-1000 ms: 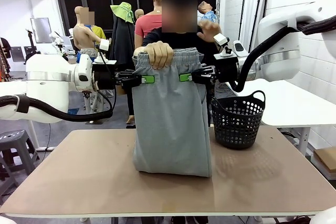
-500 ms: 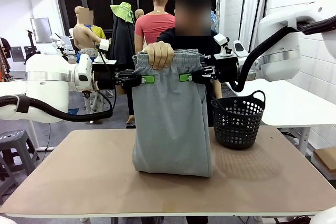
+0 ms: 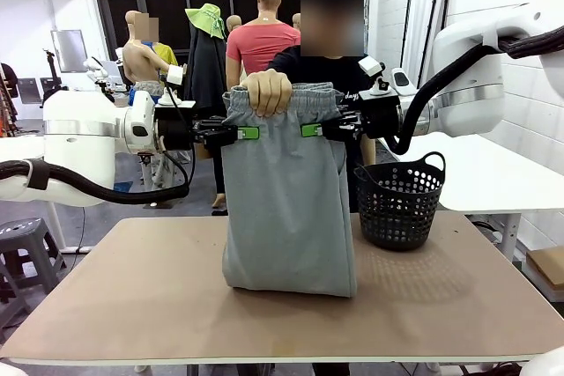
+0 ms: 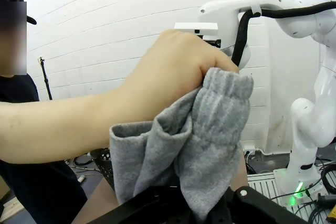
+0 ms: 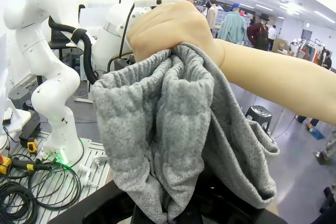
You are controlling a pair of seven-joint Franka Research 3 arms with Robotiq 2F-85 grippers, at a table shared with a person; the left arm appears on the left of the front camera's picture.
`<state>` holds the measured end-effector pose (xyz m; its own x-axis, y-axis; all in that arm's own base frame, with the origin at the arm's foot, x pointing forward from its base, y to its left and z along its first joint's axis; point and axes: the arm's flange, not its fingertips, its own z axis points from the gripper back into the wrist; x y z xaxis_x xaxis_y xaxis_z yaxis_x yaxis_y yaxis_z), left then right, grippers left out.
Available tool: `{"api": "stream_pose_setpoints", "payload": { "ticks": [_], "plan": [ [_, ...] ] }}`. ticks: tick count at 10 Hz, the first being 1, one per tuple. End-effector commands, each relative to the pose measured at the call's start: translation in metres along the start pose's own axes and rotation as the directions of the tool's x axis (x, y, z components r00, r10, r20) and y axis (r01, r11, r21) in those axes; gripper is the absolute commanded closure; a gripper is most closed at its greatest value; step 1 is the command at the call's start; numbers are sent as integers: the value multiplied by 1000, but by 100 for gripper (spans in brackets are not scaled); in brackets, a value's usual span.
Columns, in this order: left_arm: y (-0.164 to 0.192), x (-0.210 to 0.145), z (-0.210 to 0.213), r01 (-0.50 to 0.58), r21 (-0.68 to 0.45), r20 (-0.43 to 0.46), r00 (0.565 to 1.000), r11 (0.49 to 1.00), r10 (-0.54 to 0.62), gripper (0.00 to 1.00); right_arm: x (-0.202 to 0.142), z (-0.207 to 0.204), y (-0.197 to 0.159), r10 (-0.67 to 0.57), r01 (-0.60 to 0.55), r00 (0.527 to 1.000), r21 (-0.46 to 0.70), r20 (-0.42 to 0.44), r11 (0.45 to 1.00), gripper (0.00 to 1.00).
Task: Fold the training pants.
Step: Release the ends of the Training pants and then grab the overlapped ends.
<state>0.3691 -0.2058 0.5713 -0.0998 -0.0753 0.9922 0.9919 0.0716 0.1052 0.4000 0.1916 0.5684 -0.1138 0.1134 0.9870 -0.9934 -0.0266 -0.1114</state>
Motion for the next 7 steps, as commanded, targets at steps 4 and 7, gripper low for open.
{"api": "stream_pose_setpoints", "payload": {
  "ticks": [4, 7],
  "plan": [
    [0, 0, 0, 0, 0, 0, 1000, 1000, 0, 100, 0, 0, 0, 0, 0, 1000, 0, 0, 1000, 100],
    [-7, 0, 3, -20, 17, -10, 1000, 1000, 20, 48, 1, 0, -2, -32, 32, 999, -11, -5, 999, 44]
  ]
}}
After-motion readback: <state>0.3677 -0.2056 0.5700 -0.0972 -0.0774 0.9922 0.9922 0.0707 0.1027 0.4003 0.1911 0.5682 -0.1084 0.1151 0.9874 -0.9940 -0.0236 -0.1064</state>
